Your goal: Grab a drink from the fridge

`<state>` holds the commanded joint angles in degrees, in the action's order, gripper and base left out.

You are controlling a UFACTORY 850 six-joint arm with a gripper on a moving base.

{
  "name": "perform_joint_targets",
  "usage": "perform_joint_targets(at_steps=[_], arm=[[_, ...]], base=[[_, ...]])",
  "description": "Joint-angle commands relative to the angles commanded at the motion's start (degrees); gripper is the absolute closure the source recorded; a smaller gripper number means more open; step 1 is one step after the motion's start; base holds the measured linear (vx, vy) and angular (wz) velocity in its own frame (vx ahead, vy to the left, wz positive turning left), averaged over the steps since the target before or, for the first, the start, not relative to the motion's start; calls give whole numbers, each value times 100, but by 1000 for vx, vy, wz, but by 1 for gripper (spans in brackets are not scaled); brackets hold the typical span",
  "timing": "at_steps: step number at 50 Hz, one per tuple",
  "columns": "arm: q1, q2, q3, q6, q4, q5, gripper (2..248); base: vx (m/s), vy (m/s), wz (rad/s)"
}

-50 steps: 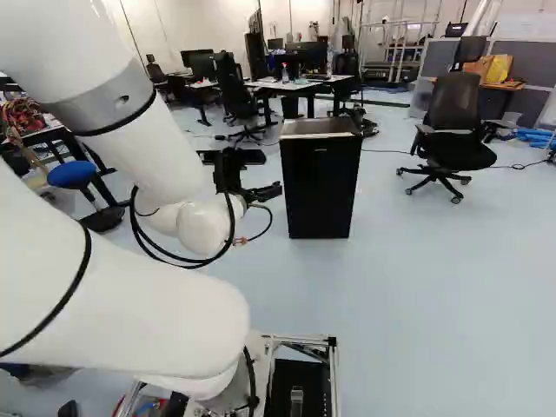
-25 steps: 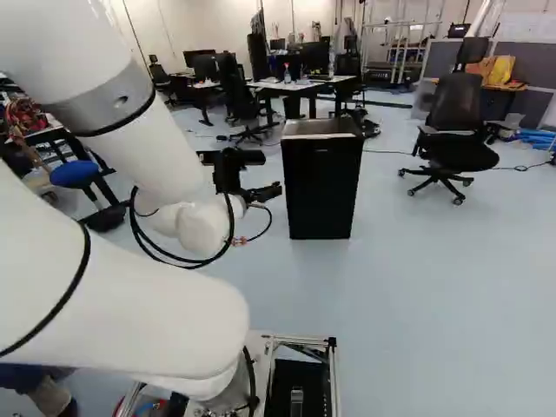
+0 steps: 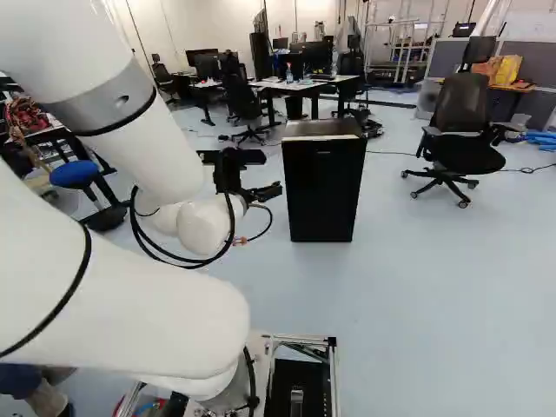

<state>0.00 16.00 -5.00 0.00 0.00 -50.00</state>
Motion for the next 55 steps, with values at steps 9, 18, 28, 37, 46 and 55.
perform_joint_targets(at_steps=[9, 18, 28, 37, 46, 55], arm=[[0, 0, 0, 0, 0, 0, 3], [0, 0, 0, 0, 0, 0, 3], [0, 0, 0, 0, 0, 0, 3], [0, 0, 0, 0, 0, 0, 3], [0, 0, 0, 0, 0, 0, 3], [0, 0, 0, 0, 0, 0, 3]], base=[[45, 1, -3], [67, 1, -3], [78, 1, -2], [79, 2, -2], [78, 1, -3], [76, 1, -2]])
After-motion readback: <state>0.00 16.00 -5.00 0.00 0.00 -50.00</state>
